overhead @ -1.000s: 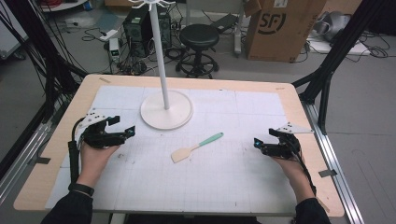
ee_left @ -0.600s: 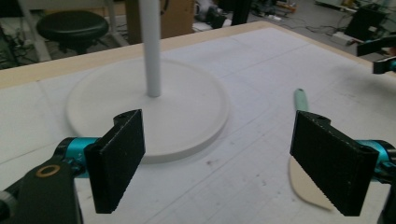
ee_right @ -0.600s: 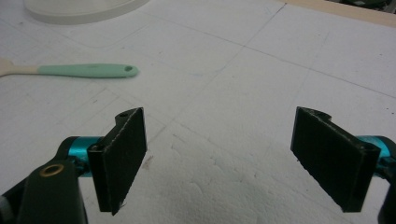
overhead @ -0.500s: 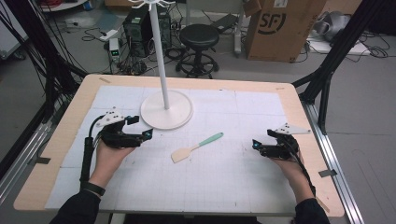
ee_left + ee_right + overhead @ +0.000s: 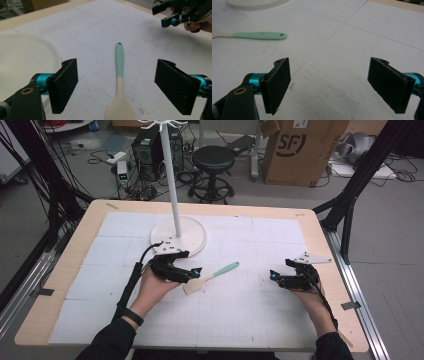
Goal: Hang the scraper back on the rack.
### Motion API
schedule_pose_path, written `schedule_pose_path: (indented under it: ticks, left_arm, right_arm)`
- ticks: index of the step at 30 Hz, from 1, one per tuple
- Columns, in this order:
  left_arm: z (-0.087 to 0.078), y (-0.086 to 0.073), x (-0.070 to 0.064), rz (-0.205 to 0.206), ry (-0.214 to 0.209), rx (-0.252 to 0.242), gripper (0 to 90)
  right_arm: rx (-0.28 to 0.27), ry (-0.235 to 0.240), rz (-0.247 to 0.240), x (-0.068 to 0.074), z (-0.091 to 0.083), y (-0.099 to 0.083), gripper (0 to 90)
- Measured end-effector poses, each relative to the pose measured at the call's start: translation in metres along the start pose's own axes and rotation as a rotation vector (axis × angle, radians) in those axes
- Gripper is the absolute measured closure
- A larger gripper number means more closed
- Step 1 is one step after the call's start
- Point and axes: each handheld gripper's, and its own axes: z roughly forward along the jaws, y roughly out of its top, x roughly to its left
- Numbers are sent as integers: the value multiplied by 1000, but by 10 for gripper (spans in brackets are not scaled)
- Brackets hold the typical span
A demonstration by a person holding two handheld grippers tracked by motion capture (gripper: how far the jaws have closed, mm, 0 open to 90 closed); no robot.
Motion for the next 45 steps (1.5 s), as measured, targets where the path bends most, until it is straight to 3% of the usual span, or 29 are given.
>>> schedule_pose_path:
  ticks: [5, 8, 9, 14, 18, 24, 27, 28, 33, 41, 45]
  left_arm:
    - [28, -4, -4, 8, -54, 55, 234]
    - [36, -7, -5, 13, -62, 77, 252]
    - [41, -8, -6, 16, -76, 90, 317]
    - [57, -14, -7, 60, -53, 152, 401]
    - [65, -15, -10, 80, -37, 190, 519]
    - [72, -14, -15, 115, -17, 219, 594]
    - [79, -15, -19, 137, 8, 274, 642]
    - [79, -15, -19, 125, 15, 281, 651]
    - [77, -14, -20, 129, 28, 302, 657]
    - [77, -15, -20, 109, 15, 290, 790]
    - [77, -16, -20, 98, 16, 287, 804]
  right_arm:
    - [0, 1, -2, 0, 1, 0, 178]
    - [0, 3, -2, 0, 1, 0, 179]
    - [0, 4, 0, 0, 1, 0, 179]
    - [0, 5, -1, 0, 1, 0, 179]
    - [0, 6, -1, 0, 1, 0, 179]
    - [1, 4, -5, 0, 2, 0, 180]
    - [1, 6, -6, 0, 2, 0, 180]
    - [-4, 7, -3, 0, 1, 0, 180]
    - [-5, 5, 4, -2, 1, 0, 180]
    - [-11, 8, -1, -1, 1, 0, 180]
    - [-10, 7, 2, -1, 0, 0, 180]
